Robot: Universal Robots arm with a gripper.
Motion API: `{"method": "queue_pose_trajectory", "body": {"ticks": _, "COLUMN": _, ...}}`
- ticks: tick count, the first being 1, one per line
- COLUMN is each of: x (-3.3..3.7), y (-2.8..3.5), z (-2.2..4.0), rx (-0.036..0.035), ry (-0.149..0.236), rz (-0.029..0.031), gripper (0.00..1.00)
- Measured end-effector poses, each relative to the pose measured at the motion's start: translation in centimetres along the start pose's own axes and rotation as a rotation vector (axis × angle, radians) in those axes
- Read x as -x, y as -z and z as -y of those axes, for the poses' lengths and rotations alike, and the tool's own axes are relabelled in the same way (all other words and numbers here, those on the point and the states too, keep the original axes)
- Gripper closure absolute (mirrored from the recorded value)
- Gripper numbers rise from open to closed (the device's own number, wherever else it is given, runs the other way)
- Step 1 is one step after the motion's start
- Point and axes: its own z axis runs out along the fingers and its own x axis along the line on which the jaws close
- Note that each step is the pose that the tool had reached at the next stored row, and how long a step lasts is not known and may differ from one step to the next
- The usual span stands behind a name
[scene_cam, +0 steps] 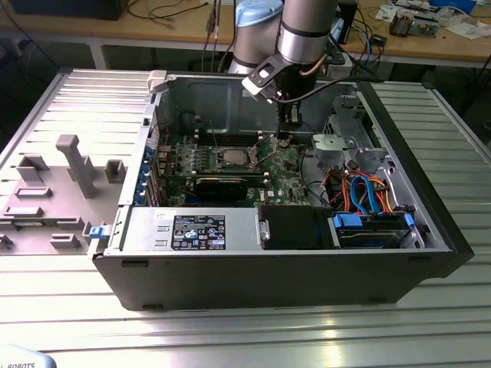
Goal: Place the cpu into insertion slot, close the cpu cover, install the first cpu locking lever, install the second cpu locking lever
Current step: 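Close the cpu cover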
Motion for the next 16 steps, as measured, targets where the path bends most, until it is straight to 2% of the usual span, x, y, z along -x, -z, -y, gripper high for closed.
{"method": "queue_pose_trajectory", "body": {"ticks": 7, "x": -0.07, "y": -0.42, "z": -0.35, "rx": 0.0, "ry": 0.0, "rz": 0.0004, "gripper": 0.89}}
{"method": "queue_pose_trajectory", "body": {"ticks": 12, "x": -0.13, "y": -1.01, "z": -0.71, "rx": 0.0, "ry": 0.0, "rz": 0.0005, "gripper": 0.89}}
{"method": "queue_pose_trajectory", "body": {"ticks": 13, "x": -0.13, "y": -1.25, "z": -0.72, "rx": 0.0, "ry": 0.0, "rz": 0.0005, "gripper": 0.89}}
{"method": "queue_pose_trajectory", "body": {"ticks": 16, "x": -0.12, "y": -1.45, "z": -0.6, "rx": -0.0001, "ry": 0.002, "rz": 0.0007, "gripper": 0.89}}
